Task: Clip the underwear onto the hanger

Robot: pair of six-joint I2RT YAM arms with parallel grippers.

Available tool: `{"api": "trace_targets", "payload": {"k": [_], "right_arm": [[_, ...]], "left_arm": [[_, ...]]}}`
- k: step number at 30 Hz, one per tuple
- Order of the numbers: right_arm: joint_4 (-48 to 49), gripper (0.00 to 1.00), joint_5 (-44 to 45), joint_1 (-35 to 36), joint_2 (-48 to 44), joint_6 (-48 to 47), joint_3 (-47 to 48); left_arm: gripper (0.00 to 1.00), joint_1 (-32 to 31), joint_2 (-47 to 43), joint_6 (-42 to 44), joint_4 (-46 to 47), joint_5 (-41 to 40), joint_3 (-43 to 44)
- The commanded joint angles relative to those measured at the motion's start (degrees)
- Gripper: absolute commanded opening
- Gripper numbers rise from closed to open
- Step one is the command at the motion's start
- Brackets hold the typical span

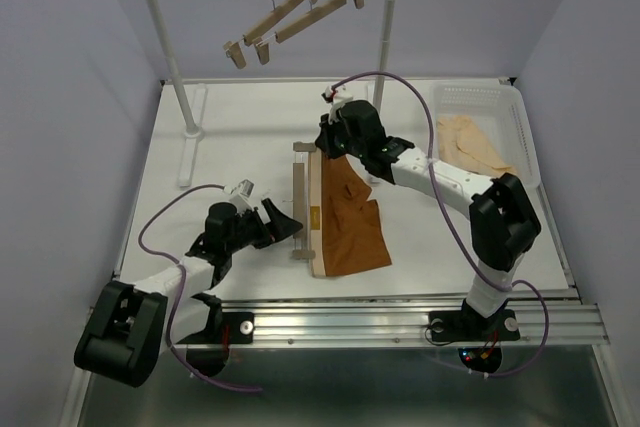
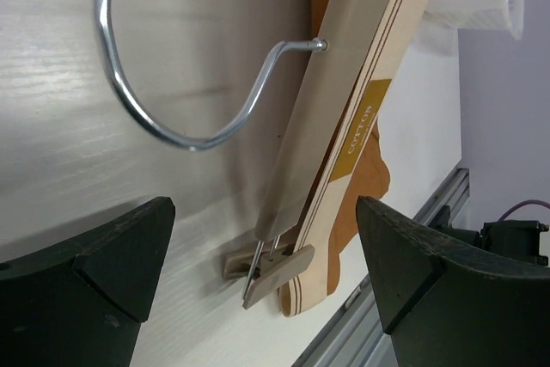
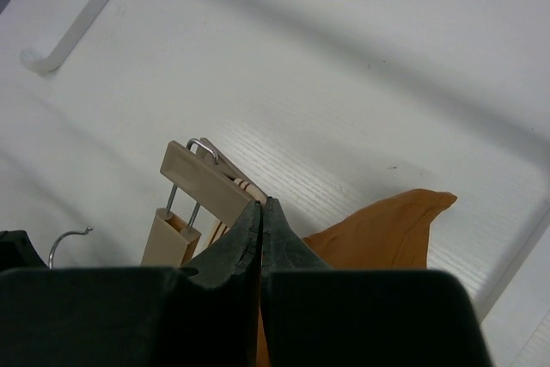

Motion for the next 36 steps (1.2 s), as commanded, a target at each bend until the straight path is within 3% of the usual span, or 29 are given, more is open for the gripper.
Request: {"api": "trace_targets", "payload": {"k": [1,15,19,25,29,34,35,36], "right_arm": [[4.7,0.01,-2.9,-0.1,-3.2,-1.0,-1.1],[5.5,0.01,-4.6,-0.1,-3.3,-1.7,-1.1],[5.4,0.01,-4.7,-0.1,-3.6,-1.6,-1.3],[5.4,0.01,-3.8,-0.1,-3.1,-0.4,-1.0],[5.5,0.01,-4.0,-0.1,-2.8,0.4,-0.7],[5.7,0.01,-4.4,-0.1,-3.1,1.1,-1.0],[5.8,0.01,-4.4,-0.1,-3.2,1.5,-1.1],[5.9,0.01,-4.5,-0.1,-3.2,1.7,-1.1]], "left_arm": [[0.99,-0.3,1.5,3.8,7.8,0.3,2.4],[0.97,-0.4,15.3,6.5,22.8,11.2,3.7],[0.83,-0.7,16.0,6.0,25.1,12.4,3.9],[0.41,-0.8,13.4,6.6,26.3,14.8,3.2],[0.30,-0.9,11.8,6.6,26.3,15.0,2.8],[0.24,-1.3,11.3,6.7,26.4,14.8,2.6],[0.17,-1.5,11.3,6.7,26.4,14.6,2.8],[0.16,-1.7,11.4,6.7,26.4,14.3,3.0]]}}
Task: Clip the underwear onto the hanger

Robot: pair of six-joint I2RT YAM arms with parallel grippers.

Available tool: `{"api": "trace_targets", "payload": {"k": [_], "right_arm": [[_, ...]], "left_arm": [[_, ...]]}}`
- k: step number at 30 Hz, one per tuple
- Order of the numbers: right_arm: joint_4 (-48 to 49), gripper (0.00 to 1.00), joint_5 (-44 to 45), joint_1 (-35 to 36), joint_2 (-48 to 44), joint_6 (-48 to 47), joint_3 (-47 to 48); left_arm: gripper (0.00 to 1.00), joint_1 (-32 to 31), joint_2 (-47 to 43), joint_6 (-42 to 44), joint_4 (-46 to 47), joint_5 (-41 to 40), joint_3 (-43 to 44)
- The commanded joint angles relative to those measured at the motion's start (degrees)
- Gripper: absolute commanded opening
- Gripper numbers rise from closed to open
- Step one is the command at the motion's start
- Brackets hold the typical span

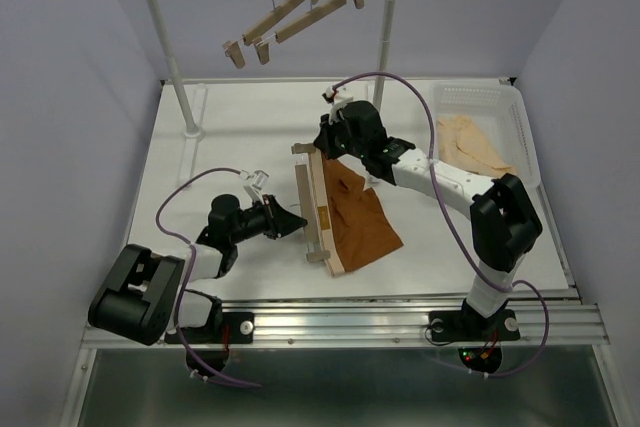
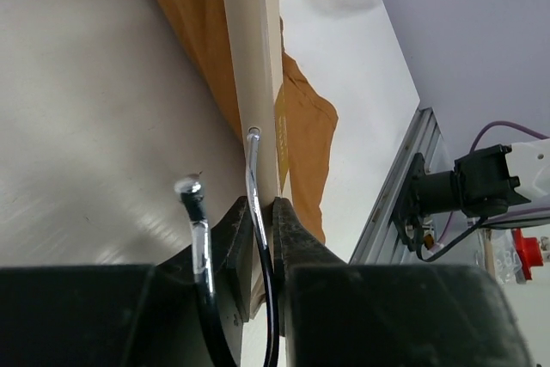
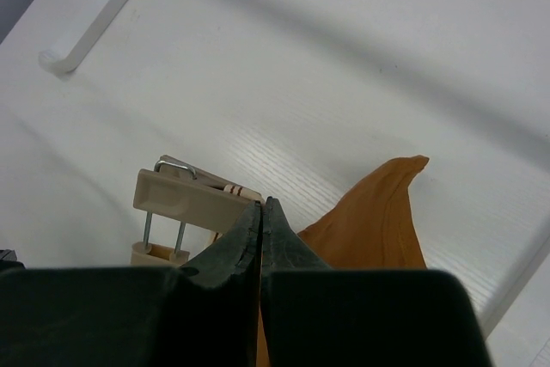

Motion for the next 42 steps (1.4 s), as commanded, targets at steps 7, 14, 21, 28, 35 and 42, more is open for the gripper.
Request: {"api": "trace_targets", "payload": {"k": [7,14,21,28,35,42], "right_arm": [[5.4,0.01,-0.9,0.0,-2.8,3.3,-1.7],[6.5,0.01,0.6,0.0,-4.0,7.9,-4.4],[9.1,0.01,-0.6,0.0,-5.3,13.5,-7.8],[9.1,0.01,-0.1,0.0,-6.1,15.5,-9.2],[9.6,0.01,-0.1,0.0,-7.0,17.0,-9.8],[10.5,0.01,0.6,0.0,-8.3,19.1,-11.1]], "left_arm": [[0.00,-2.5,0.7,-0.6,5.0,-2.3,1.8],[0.01,-3.7,1.6,-1.5,5.3,-4.5,2.6],[0.06,-5.7,6.6,-1.4,6.2,-4.7,4.8],[0.25,-6.3,7.1,-2.6,8.5,-4.7,4.8],[0.38,-7.8,8.0,-3.0,10.2,-4.9,5.0],[0.41,-9.8,10.8,-3.5,10.9,-6.3,6.2]]}}
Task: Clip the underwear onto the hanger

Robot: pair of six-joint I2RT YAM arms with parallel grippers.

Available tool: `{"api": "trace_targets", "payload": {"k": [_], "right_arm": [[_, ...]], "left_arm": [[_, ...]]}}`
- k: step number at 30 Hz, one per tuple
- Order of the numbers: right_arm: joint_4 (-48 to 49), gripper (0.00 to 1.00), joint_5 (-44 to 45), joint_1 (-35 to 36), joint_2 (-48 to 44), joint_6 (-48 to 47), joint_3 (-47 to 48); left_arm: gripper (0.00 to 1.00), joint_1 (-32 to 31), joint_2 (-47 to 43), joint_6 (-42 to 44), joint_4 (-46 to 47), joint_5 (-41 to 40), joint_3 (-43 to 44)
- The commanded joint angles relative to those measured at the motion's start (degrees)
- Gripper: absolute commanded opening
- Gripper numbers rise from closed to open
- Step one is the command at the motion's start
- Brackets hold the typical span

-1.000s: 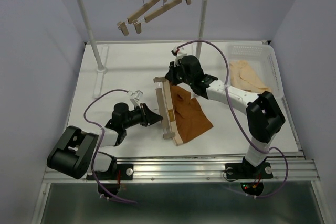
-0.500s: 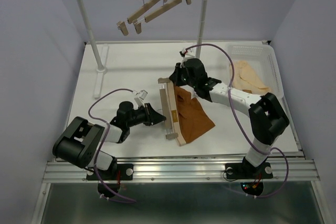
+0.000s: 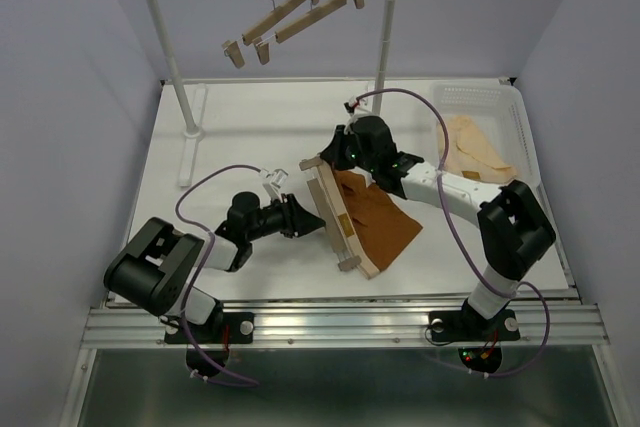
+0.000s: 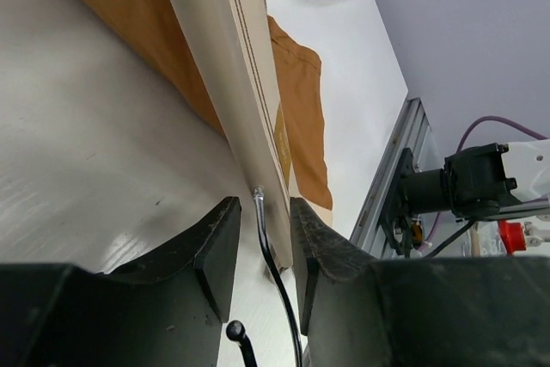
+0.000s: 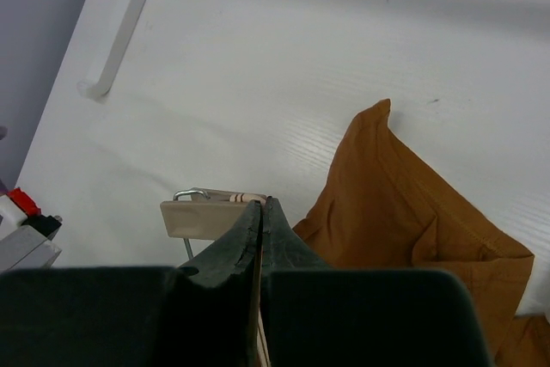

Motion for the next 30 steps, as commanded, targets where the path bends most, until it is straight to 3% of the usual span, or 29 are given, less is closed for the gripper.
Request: {"api": "trace_targets", "payload": {"k": [1,7,9,12,17,18,20,21,22,23,25,26,28,30], "right_arm": [[4.7,0.01,-0.5,0.6,-4.0,3.1,-0.7],[5.9,0.01,1.3,0.6,-4.9,7.8,-2.4],[5.8,0.01,1.7,0.6,-5.2,7.9,-2.6],[5.3,0.01,2.5,0.6,-5.4,7.8,-2.9],[-0.3,0.04,8.2,0.6,-5.4,5.3,-1.0],[-2.0,0.18,8.9,0.6,-5.1,3.8,0.0],[-6.3,0.30,9.8,0.6,-4.4,1.6,2.4],[-7.8,0.50,9.9,0.6,-3.8,0.4,3.1],[-10.8,0.62,9.9,0.6,-3.6,-2.3,3.9],[-11.7,0.84,9.8,0.6,-3.8,-3.7,4.0],[-13.0,0.99,9.4,0.6,-5.0,-8.0,3.9],[-14.0,1.00,9.2,0.6,-5.7,-9.0,3.2],[-14.2,1.00,7.9,0.6,-9.1,-13.1,1.8],[-14.3,1.00,4.8,0.6,-12.0,-15.4,-1.2]], "left_arm": [[0.41,-1.7,1.7,0.0,4.7,-1.2,2.9],[0.39,-3.1,4.8,-2.7,8.0,-2.5,3.7],[0.27,-3.0,5.4,-4.0,11.0,-1.7,3.3],[0.00,-3.0,5.9,-6.2,14.8,-0.7,2.4],[0.00,-3.1,3.6,-8.7,15.9,-0.1,1.2],[0.00,-3.0,2.9,-9.2,15.2,-0.3,1.2],[0.00,-3.1,-0.5,-10.3,9.3,-0.7,2.3],[0.00,-3.1,-1.8,-11.2,6.7,-1.1,2.7],[0.00,-3.3,-5.0,-11.7,-0.6,-2.8,3.7],[0.00,-3.4,-6.8,-11.9,-5.9,-4.0,4.6],[0.00,-3.5,-12.0,-11.2,-18.1,-9.8,7.1],[0.00,-3.5,-13.9,-11.1,-27.5,-11.3,9.2],[0.00,-3.6,-18.9,-12.0,-34.4,-15.6,10.7],[0.00,-3.7,-21.3,-13.6,-47.2,-20.1,14.4]]}}
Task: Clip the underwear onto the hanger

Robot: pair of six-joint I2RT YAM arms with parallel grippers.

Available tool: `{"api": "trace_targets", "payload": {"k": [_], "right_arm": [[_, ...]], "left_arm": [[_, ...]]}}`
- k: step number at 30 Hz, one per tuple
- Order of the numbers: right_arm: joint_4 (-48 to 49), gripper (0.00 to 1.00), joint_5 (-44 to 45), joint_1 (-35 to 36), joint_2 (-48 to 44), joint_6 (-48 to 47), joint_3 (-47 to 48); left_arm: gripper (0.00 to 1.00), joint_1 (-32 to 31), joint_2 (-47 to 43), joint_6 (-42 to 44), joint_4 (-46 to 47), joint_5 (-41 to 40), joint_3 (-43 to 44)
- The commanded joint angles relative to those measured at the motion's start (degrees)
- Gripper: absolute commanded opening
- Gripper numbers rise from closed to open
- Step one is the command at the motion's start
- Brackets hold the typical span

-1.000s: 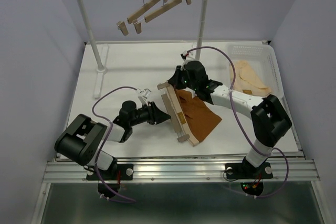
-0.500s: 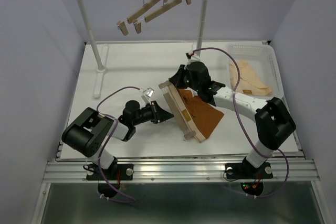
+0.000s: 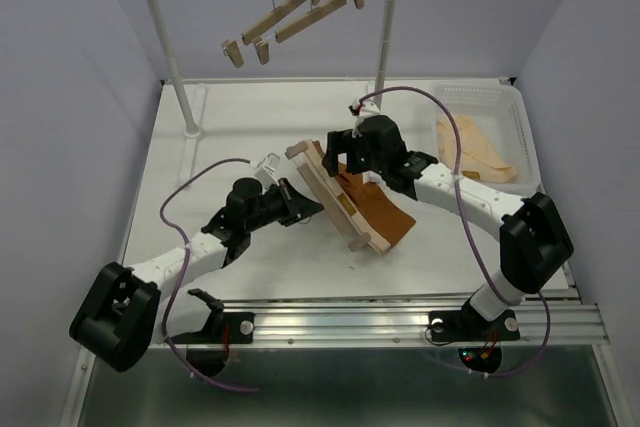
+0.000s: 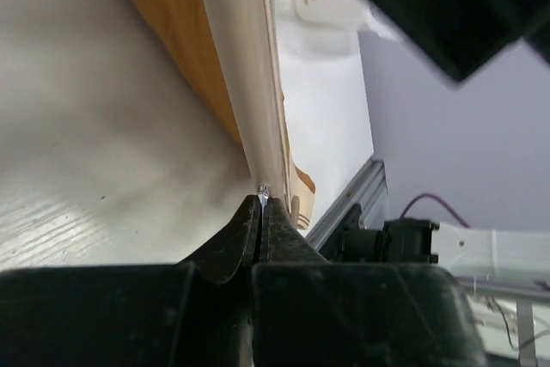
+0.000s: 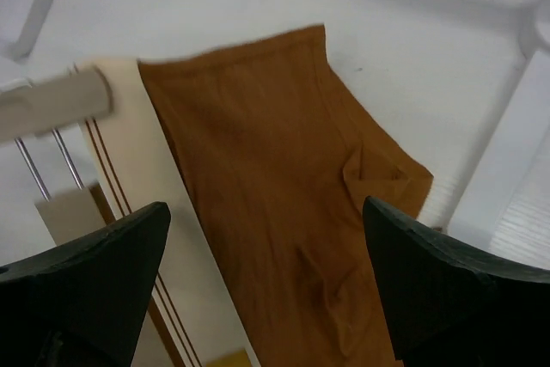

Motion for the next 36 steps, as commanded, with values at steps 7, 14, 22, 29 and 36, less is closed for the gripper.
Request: {"api": "trace_targets", "payload": {"k": [7,14,22,29,36], "right_arm": [[-5.7,1.00,2.2,14.5,-18.3,-22.1,-9.9],[-6.6,1.00,15.1,23.4,-19.4,-23.6,-15.8],[2.9,1.00,9.1,24.0,-23.3,-27.0,-25.8],[12.6,1.00,11.0,24.0,-16.2,-32.2,-27.4],[24.8,0.90,12.8,24.0,-12.1,-34.0,-29.1]], "left_arm": [[0.00,-0.4,-3.4,-4.4,-40.5,-14.2,16.4],[0.00,-0.3,1.5,-4.8,-45.7,-15.0,25.4],[0.00,-0.1,5.3,-6.4,-46.7,-14.1,28.2],[0.00,-0.2,5.3,-7.0,-48.3,-14.4,29.7],[0.00,-0.2,5.0,-7.2,-48.0,-11.9,28.9]]}}
